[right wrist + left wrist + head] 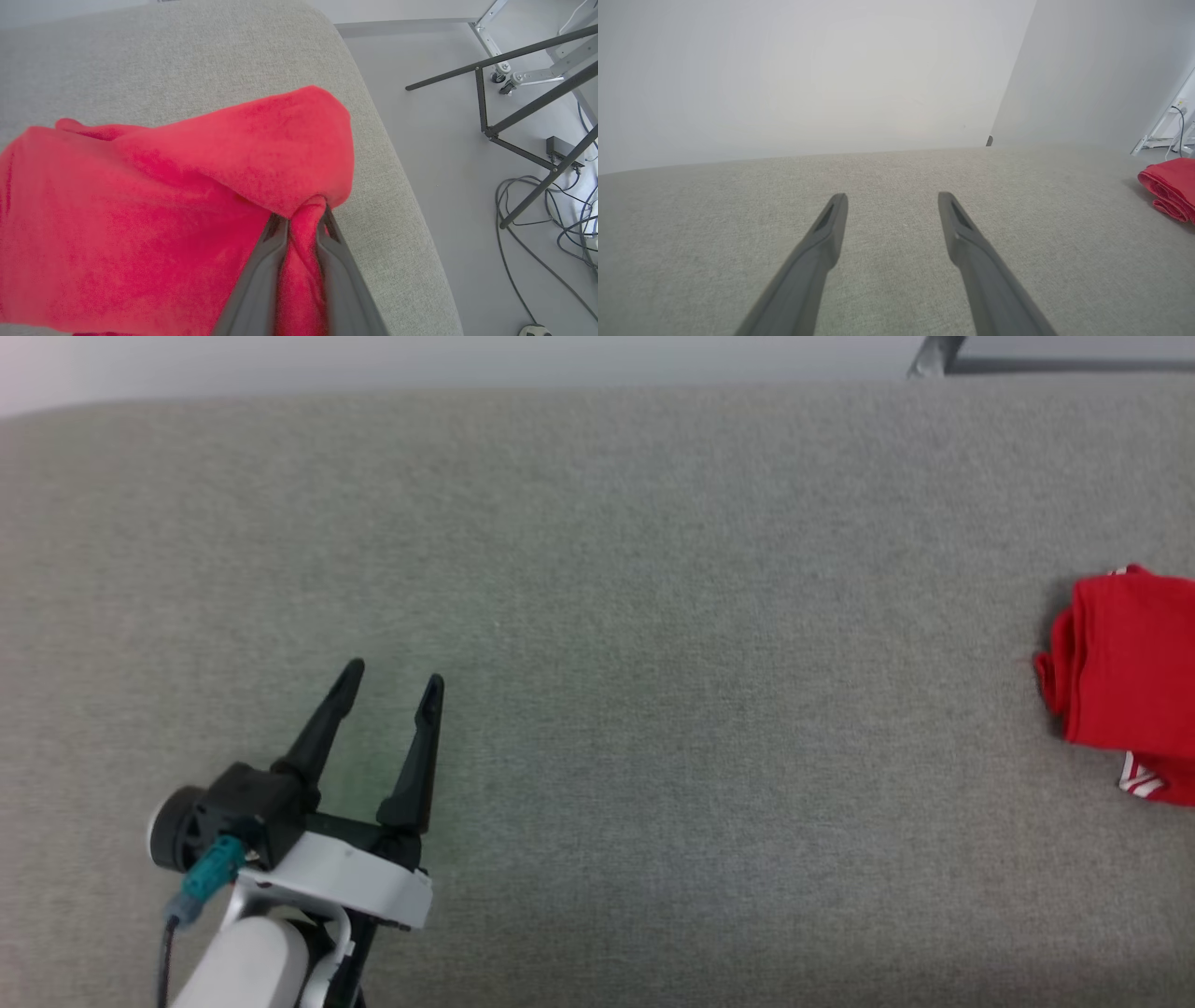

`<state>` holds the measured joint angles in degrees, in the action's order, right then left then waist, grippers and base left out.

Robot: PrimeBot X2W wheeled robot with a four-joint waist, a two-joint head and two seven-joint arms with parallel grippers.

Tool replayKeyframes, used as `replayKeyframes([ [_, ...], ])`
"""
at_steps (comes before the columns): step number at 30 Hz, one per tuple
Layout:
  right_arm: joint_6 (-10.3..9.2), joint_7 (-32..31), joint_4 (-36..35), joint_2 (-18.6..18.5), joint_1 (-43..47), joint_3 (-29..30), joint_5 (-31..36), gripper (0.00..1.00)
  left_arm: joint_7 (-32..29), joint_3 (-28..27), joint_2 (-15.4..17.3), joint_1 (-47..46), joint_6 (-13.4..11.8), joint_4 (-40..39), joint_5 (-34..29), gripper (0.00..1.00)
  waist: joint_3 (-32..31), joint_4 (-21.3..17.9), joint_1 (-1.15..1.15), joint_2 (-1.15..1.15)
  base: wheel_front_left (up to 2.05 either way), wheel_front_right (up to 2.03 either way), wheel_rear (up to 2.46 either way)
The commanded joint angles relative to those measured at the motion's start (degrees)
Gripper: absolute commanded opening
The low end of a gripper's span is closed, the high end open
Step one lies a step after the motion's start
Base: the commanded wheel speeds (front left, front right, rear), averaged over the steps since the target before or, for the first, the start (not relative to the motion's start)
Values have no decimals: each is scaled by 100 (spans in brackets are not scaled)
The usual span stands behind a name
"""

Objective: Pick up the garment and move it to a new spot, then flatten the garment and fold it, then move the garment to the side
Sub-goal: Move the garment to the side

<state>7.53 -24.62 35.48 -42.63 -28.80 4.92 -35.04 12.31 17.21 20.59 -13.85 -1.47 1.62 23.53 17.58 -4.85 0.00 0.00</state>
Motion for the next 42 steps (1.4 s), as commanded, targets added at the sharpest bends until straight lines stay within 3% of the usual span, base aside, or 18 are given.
replayKeyframes([
  [1, -9, 116, 94, 61, -111, -33, 118, 0, -12, -13, 57, -63, 24, -35, -50, 100, 231, -165, 0, 0, 0, 0, 0],
  [10, -9, 825, 976, 328, -552, 30, 733, 3, -93, -21, 167, -93, -22, -139, -52, 100, 259, -195, 0, 0, 0, 0, 0],
  [12, -9, 1057, 1113, 327, -623, 79, 875, 48, -75, -21, 160, -63, -43, -131, -40, 100, 192, -193, 0, 0, 0, 0, 0],
  [13, -9, 1171, 1179, 317, -646, 98, 944, 94, -58, -20, 155, -51, -45, -117, -42, 100, 146, -187, 0, 0, 0, 0, 0],
  [14, -9, 1275, 1240, 319, -673, 112, 1006, 100, -54, -16, 141, -38, -53, -102, -32, 100, 97, -179, 0, 0, 0, 0, 0],
  [22, -9, 1801, 1426, 213, -827, 32, 1267, 100, 112, 28, -11, 79, -51, 79, 13, 100, -400, 57, 0, 0, 0, 0, 0],
  [28, -9, 1838, 1129, 376, -691, -281, 941, 100, 233, -145, -77, 202, -41, 198, 99, 100, -787, 261, 0, 0, 0, 0, 0],
  [42, -8, 1730, -212, 1359, 141, -1702, 506, 100, 288, -646, 21, 547, 91, 709, -12, 100, -1791, 607, 0, 0, 0, 0, 0],
])
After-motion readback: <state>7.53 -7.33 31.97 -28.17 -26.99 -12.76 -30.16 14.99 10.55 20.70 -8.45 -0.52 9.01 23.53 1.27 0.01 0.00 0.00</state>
